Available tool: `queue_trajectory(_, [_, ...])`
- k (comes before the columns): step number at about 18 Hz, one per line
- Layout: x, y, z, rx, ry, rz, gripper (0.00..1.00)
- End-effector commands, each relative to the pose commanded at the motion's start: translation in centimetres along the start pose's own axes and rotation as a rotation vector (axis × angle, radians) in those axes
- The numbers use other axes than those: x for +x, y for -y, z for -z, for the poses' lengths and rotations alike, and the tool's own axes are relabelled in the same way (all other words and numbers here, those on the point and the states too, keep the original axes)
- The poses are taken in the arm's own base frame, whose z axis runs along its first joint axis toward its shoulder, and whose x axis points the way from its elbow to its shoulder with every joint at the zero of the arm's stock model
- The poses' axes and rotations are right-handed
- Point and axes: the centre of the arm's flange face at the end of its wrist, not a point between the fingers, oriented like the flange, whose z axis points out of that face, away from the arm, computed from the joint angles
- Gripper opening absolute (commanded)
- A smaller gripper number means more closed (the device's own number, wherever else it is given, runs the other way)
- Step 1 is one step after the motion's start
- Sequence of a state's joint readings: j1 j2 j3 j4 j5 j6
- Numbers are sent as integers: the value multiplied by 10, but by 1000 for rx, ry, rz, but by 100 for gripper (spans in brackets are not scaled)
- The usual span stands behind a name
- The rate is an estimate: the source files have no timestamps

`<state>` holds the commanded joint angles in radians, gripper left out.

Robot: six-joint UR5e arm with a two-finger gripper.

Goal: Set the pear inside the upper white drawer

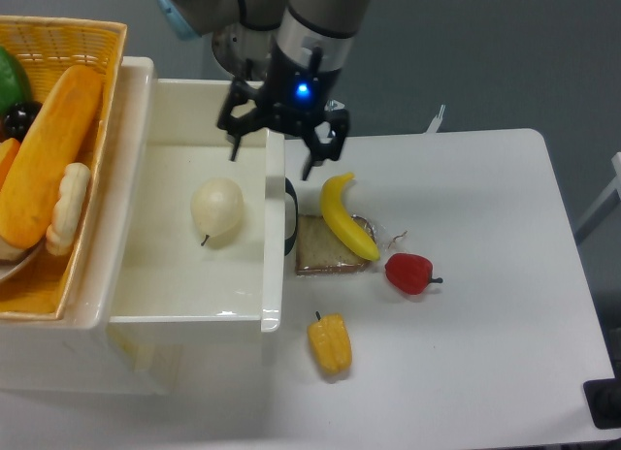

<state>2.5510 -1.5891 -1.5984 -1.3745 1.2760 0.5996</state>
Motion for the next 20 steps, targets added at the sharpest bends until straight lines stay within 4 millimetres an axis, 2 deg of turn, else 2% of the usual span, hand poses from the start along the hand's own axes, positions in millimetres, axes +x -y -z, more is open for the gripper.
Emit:
queue_trajectory(5, [-18, 3, -5, -74, 89, -106, 100])
queue_trajectory(8, [-22, 6, -9, -78, 91, -137, 100])
queue_trajectory(13, [-34, 9, -17, -136, 121, -327, 100])
queue_trajectory(20, [-42, 12, -27, -151, 135, -343, 100])
